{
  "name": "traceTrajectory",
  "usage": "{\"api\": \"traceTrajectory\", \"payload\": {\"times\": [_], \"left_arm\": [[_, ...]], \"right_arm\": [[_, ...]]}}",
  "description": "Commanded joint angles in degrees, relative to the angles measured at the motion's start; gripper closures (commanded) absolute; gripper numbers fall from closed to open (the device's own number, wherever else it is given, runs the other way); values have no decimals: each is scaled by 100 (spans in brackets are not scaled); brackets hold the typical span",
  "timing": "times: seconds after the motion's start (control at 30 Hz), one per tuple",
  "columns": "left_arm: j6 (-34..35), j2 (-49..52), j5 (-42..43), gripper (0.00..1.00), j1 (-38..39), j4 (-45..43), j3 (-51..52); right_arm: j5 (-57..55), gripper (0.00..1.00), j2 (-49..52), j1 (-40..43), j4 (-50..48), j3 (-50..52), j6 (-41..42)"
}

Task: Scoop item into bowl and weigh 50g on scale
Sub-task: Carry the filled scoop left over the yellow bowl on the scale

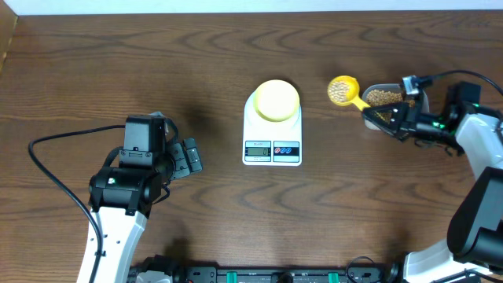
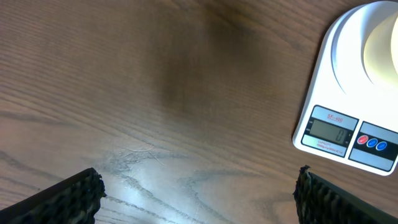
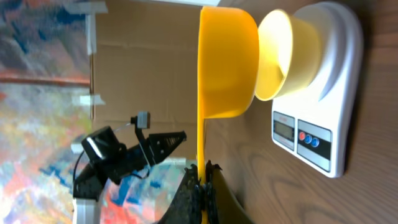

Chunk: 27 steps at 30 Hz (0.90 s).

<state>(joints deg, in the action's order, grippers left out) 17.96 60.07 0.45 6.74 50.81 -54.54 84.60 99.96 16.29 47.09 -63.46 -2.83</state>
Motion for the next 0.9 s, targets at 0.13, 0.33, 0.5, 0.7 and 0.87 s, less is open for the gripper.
{"api": "traceTrajectory", "payload": {"times": [0.13, 0.33, 0.5, 0.7, 0.87], "left_arm": [[-55, 15, -96, 0, -35, 15, 7], [-55, 15, -96, 0, -35, 17, 7], [-55, 15, -96, 0, -35, 17, 7], [-55, 15, -96, 0, -35, 17, 7], [-55, 15, -96, 0, -35, 15, 7]], "right_arm": [[-136, 99, 44, -704, -1401, 24, 1937], [-693, 99, 44, -1340, -2881, 24, 3407], [-1550, 99, 44, -1878, -3521, 24, 3882], [-2892, 99, 37, -2391, -3438, 24, 3508], [-3847, 99, -55, -2767, -3143, -63, 2962]]}}
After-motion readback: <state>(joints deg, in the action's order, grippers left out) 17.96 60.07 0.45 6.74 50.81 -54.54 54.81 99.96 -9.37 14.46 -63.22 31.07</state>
